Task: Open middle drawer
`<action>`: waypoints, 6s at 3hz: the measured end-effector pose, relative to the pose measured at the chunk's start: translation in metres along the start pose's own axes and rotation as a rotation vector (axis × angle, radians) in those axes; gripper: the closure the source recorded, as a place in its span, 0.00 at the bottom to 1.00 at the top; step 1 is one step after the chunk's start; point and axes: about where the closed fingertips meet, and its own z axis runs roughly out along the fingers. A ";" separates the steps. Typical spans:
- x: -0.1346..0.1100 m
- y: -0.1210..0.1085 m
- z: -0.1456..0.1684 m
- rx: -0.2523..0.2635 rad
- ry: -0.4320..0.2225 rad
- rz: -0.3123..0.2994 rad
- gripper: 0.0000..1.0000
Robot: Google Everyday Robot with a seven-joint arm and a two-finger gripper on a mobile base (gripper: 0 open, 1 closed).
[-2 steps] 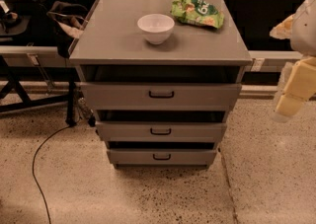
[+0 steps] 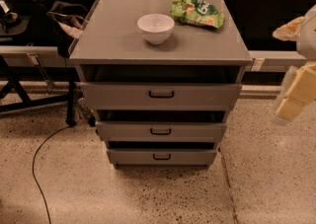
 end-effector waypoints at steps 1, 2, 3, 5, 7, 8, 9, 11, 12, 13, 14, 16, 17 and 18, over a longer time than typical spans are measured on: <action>0.011 0.011 0.030 -0.004 -0.114 0.058 0.00; 0.017 0.031 0.082 -0.014 -0.225 0.127 0.00; 0.022 0.052 0.165 -0.017 -0.312 0.189 0.00; 0.019 0.029 0.254 0.086 -0.296 0.247 0.00; 0.007 0.020 0.264 0.107 -0.287 0.234 0.26; 0.007 0.020 0.264 0.107 -0.287 0.234 0.50; 0.015 0.020 0.282 0.107 -0.311 0.273 0.72; 0.048 0.027 0.357 0.161 -0.365 0.394 1.00; 0.059 0.025 0.386 0.224 -0.353 0.439 1.00; 0.065 0.017 0.407 0.277 -0.321 0.458 1.00; 0.050 -0.006 0.433 0.306 -0.294 0.444 1.00; 0.051 -0.005 0.436 0.298 -0.310 0.463 1.00; 0.057 -0.014 0.450 0.315 -0.371 0.483 1.00; 0.066 -0.024 0.468 0.323 -0.461 0.482 1.00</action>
Offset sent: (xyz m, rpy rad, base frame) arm 0.0234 0.0198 -0.1713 0.4278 -0.1214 -0.1315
